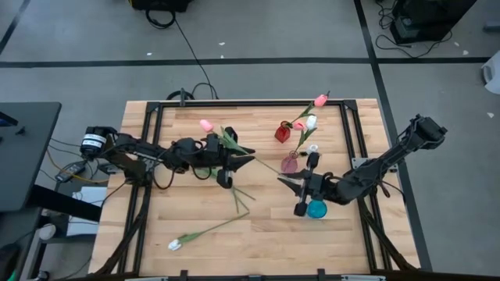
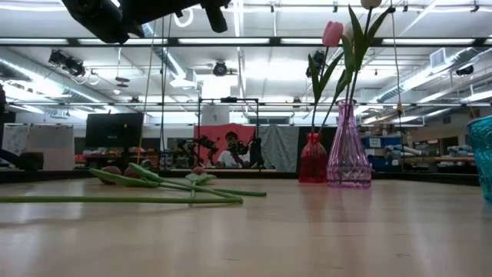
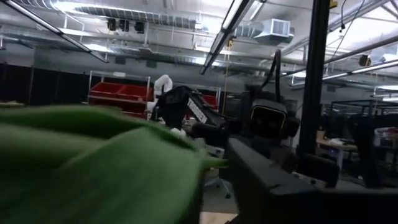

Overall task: Sort flowers into vase by color
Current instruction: Put the pink tulip into the red vase

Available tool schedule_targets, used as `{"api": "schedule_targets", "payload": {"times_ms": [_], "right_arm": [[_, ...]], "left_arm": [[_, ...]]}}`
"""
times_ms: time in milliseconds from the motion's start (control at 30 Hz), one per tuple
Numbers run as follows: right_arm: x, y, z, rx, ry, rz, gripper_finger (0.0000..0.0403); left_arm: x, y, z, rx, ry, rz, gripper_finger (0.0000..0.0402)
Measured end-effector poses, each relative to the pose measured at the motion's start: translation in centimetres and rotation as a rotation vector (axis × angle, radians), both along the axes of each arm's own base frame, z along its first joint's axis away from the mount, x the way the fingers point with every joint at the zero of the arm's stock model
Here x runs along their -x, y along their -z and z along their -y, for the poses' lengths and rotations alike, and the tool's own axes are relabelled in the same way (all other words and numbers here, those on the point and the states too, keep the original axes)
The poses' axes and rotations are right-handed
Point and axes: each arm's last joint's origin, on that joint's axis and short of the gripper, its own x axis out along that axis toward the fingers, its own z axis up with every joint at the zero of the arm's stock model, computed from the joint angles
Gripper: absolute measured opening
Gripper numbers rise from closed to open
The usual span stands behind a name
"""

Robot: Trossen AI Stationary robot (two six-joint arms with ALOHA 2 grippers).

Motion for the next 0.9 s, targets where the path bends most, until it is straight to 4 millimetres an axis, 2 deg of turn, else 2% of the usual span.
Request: {"api": "schedule_targets", "payload": {"times_ms": [67,100,200,367,433,633,767,900], "right_arm": [[0.0,0.1,0.0,-0.016,-0.007,-0.003,0.0099],[0.0,0.1,0.1,-0.025,-0.006,0.001,0.0113],[0.9,-0.7,-0.1,-0.038,-0.015,0.013,0.0152],[4.2,-2.6,0.2,-0.056,-0.04,0.01,0.0191],[5.7,-3.3,0.5,-0.069,-0.043,0.013,0.0196],[9.0,-4.2,1.4,-0.085,0.016,-0.002,0.0195],[9.6,-4.0,1.6,-0.091,0.031,-0.02,0.0195],[9.2,-3.5,1.2,-0.054,0.031,-0.047,0.0195]], "left_arm": [[0.0,0.0,-0.1,-0.009,0.0,-0.002,0.0023],[0.0,0.0,-0.1,-0.013,0.008,-0.001,0.0015],[-0.1,0.2,-0.3,-0.018,0.007,-0.027,0.0013],[-0.9,0.5,-0.7,-0.047,-0.028,-0.143,0.0006],[-1.8,0.1,-0.8,-0.074,-0.039,-0.249,0.0006],[-3.6,-3.1,-0.8,-0.256,-0.112,-0.617,0.0005],[-3.4,-4.9,-0.9,-0.397,-0.101,-0.773,0.0005],[-2.9,-5.0,-0.7,-0.554,-0.015,-0.882,0.0006]]}}
